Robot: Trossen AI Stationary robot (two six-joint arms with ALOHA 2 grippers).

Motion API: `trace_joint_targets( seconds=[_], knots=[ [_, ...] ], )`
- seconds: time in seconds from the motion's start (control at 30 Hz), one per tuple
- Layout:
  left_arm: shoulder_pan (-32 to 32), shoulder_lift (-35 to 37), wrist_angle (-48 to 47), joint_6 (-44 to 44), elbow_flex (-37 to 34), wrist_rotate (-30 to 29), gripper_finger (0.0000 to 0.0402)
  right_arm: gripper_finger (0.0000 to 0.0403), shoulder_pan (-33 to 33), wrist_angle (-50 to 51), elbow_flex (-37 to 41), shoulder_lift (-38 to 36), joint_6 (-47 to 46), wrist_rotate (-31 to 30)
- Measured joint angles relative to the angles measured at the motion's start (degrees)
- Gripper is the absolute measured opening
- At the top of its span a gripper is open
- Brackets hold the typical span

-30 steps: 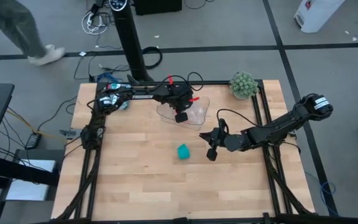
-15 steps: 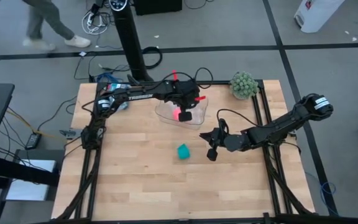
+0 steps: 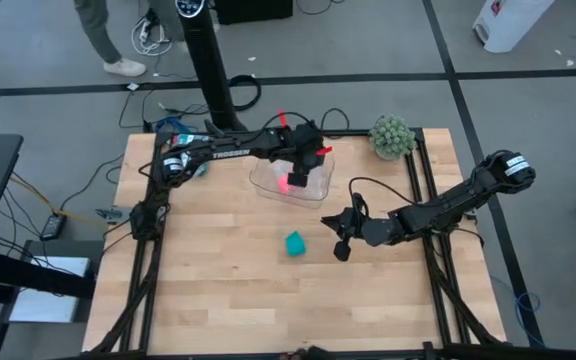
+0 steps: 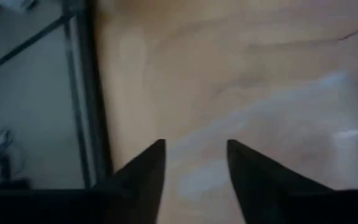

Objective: Roll bandage
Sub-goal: Open the transparent zip bag

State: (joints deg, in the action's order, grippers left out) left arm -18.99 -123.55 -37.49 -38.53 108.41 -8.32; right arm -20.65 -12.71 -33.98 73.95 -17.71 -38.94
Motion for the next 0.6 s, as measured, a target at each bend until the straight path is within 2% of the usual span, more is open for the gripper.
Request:
trace_joint_targets(
  seconds=[0.1, 0.23, 0.47, 0.6],
  knots=[
    [-1.1, -0.8, 1.6, 0.2, 0.0, -3.8, 0.0223, 0.0022, -0.6, -0.1, 0.0, 0.0, -0.2, -0.1],
    [-2.5, -1.2, 3.4, 1.0, 0.0, -4.5, 0.0253, 0.0022, -1.1, -0.3, 0.0, 0.0, -0.6, -0.3],
    [-5.2, -1.7, 3.5, 1.4, 0.0, -1.7, 0.0252, 0.0022, -1.4, -0.6, 0.0, 0.0, -1.1, -0.5],
    [-6.2, -1.7, 3.4, 2.0, 0.0, 2.9, 0.0241, 0.0022, -1.4, -0.9, 0.0, 0.0, -0.9, -0.7]
  ],
)
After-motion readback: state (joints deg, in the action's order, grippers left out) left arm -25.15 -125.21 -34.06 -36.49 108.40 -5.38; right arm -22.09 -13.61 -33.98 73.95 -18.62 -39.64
